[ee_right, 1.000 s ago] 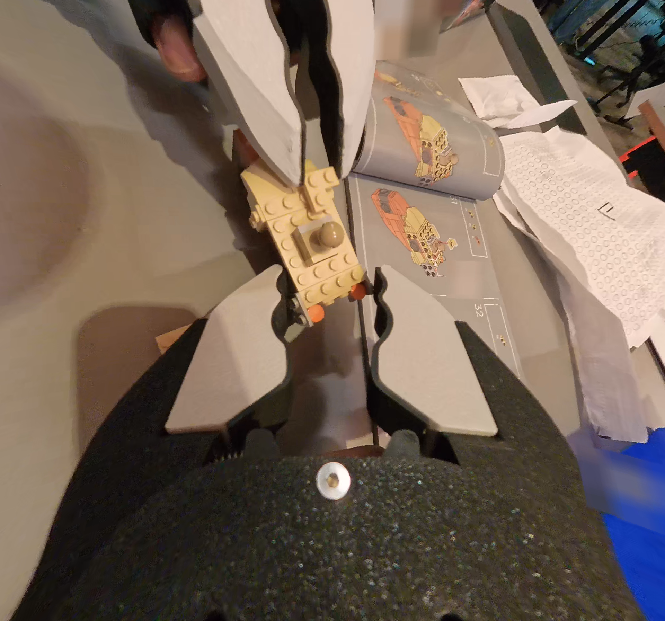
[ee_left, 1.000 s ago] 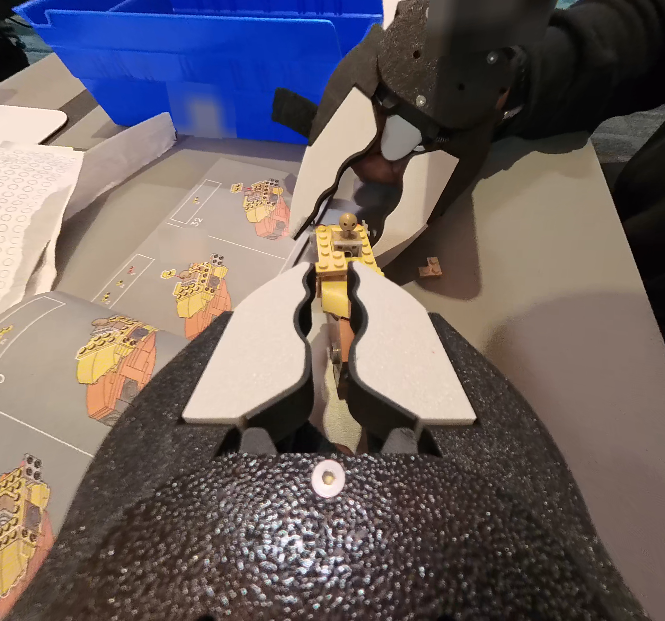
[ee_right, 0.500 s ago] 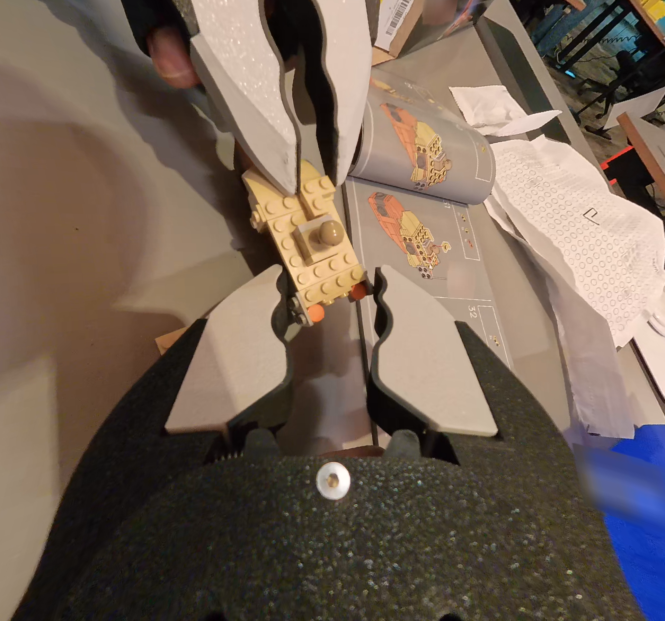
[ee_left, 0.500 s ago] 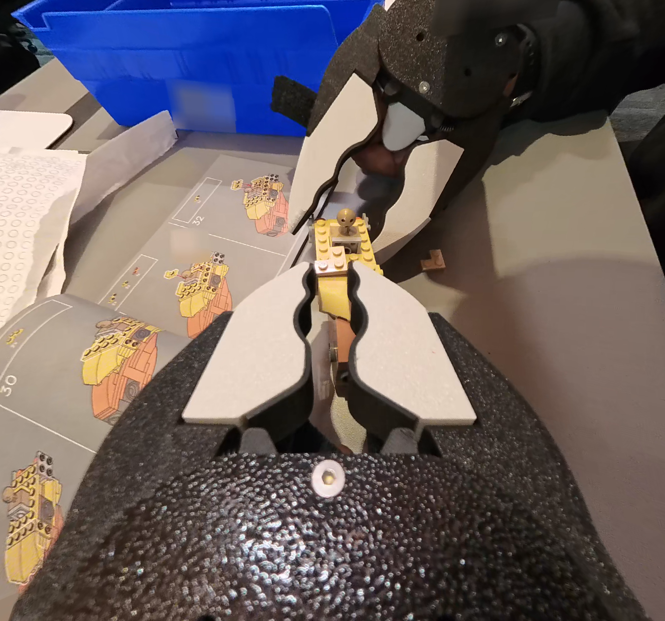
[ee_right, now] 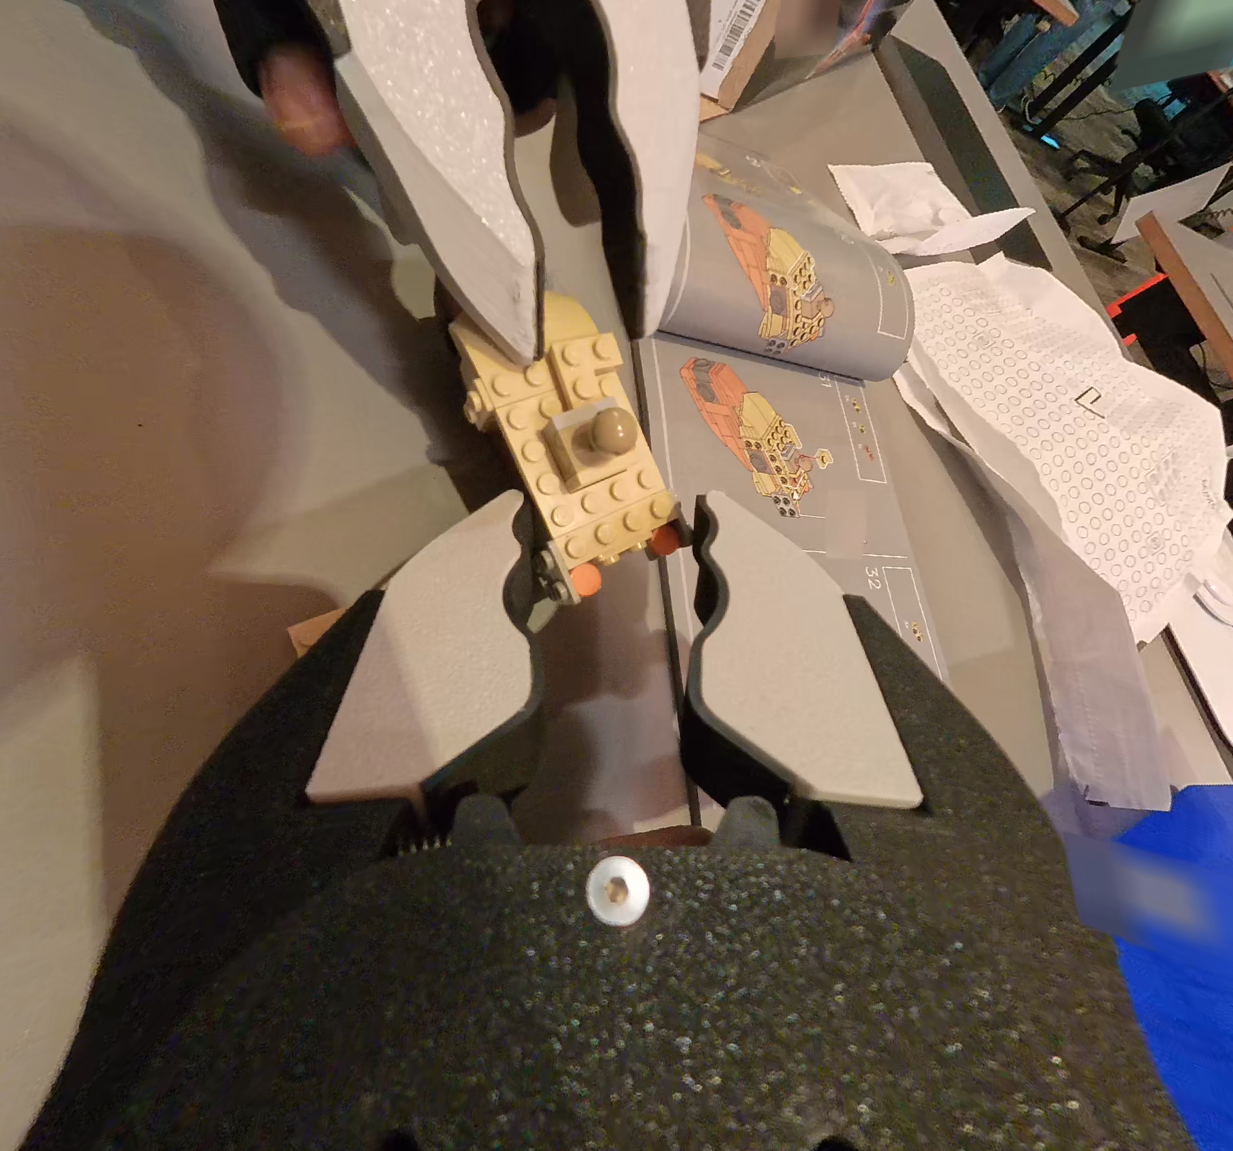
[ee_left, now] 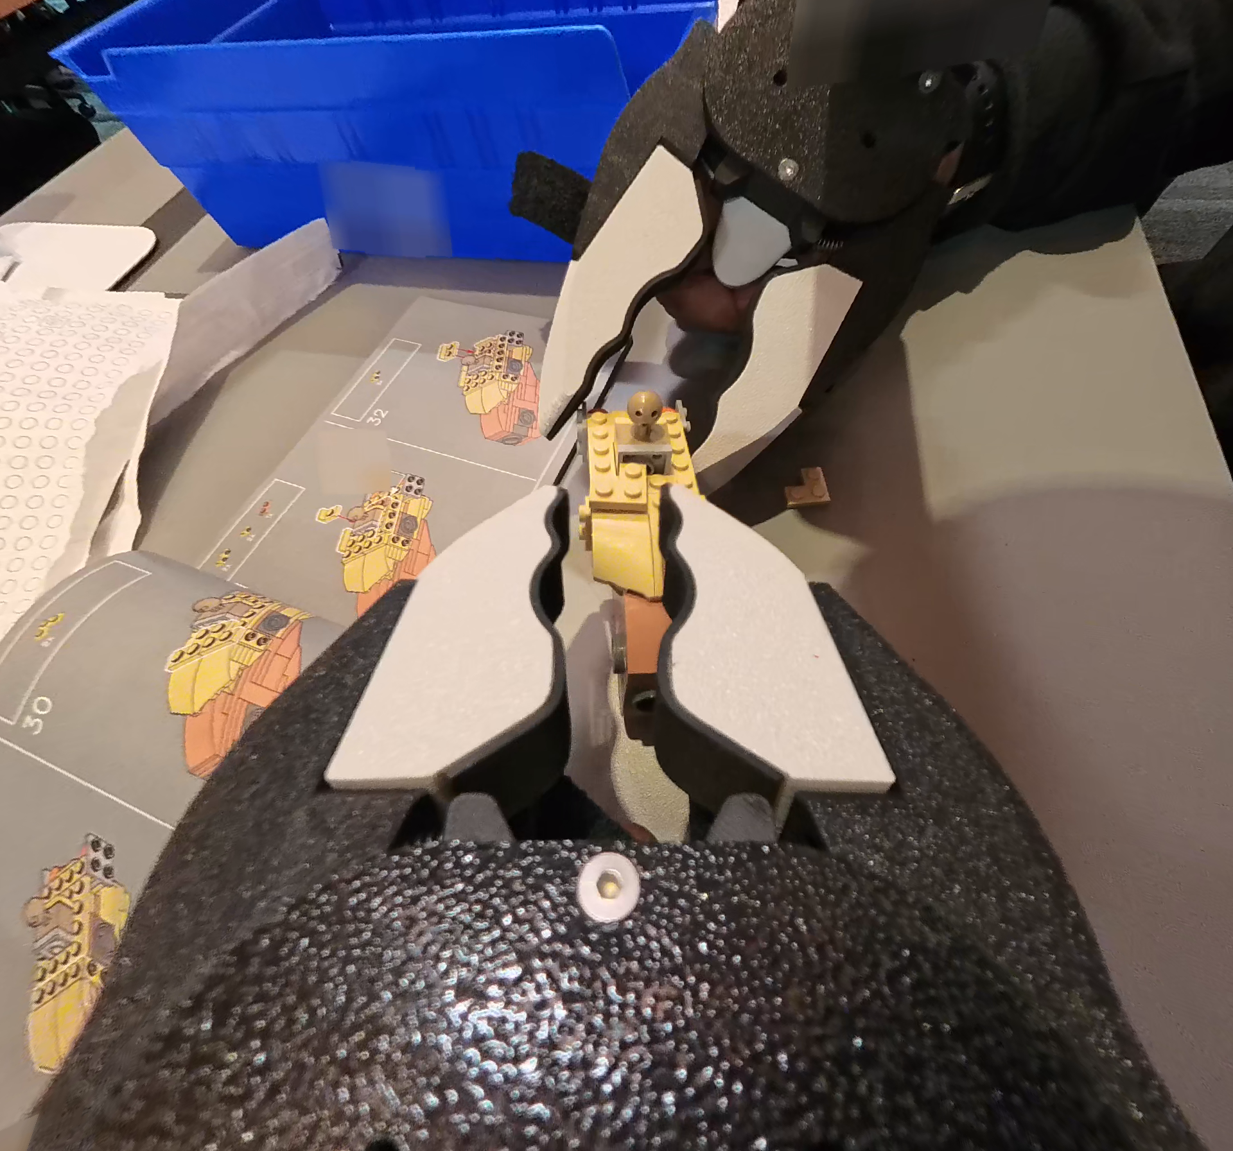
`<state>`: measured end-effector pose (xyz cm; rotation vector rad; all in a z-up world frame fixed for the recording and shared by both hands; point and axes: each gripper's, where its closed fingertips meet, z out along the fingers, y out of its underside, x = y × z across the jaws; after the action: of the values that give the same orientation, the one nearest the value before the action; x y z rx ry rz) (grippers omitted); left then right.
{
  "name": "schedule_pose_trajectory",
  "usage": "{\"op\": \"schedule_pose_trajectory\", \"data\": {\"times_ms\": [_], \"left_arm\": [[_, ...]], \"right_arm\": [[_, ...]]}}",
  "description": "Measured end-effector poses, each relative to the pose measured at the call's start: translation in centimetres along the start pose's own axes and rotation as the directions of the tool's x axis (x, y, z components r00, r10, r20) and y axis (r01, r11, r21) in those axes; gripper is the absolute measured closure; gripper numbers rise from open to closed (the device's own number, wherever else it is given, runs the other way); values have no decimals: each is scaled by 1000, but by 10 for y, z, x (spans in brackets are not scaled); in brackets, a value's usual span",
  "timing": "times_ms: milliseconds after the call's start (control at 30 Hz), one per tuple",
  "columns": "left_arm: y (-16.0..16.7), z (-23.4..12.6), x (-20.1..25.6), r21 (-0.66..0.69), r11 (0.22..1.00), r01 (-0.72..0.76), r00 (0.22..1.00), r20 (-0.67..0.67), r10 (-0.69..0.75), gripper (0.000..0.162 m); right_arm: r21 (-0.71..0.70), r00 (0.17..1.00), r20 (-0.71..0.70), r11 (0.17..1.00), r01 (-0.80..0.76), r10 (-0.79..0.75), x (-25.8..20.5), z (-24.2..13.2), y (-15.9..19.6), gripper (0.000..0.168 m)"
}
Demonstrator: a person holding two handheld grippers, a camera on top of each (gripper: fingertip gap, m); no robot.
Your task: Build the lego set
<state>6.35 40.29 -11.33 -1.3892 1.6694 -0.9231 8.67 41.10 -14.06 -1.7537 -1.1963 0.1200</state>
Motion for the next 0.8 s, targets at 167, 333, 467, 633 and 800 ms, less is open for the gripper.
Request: {"op": "schedule_pose_trajectory", "data": {"times_ms": [167, 333, 467, 633, 800], "left_arm": [[-7, -3, 3, 47, 999, -4, 1000, -10, 5, 136], [-14, -7, -1, 102, 994, 34, 999, -1, -34, 136], [-10, -7, -4, 97, 994, 55, 998, 5, -56, 136], [-11, -5, -1, 101, 993, 62, 998, -9, -61, 136], [-14, -2, 2, 98, 994, 40, 999, -6, -40, 136]], "right_arm": [[-1, 1000, -1, 1000, 1, -1, 0, -1, 0, 123], [1, 1000, 2, 1000, -8, 8, -1, -1, 0, 123], [-4, 1000, -10, 1000, -7, 7, 0, -1, 0, 123], [-9, 1000, -9, 1000, -6, 6, 0, -1, 1, 123], [-11, 1000, -4, 1000, -11, 11, -1, -1, 1, 124]]}}
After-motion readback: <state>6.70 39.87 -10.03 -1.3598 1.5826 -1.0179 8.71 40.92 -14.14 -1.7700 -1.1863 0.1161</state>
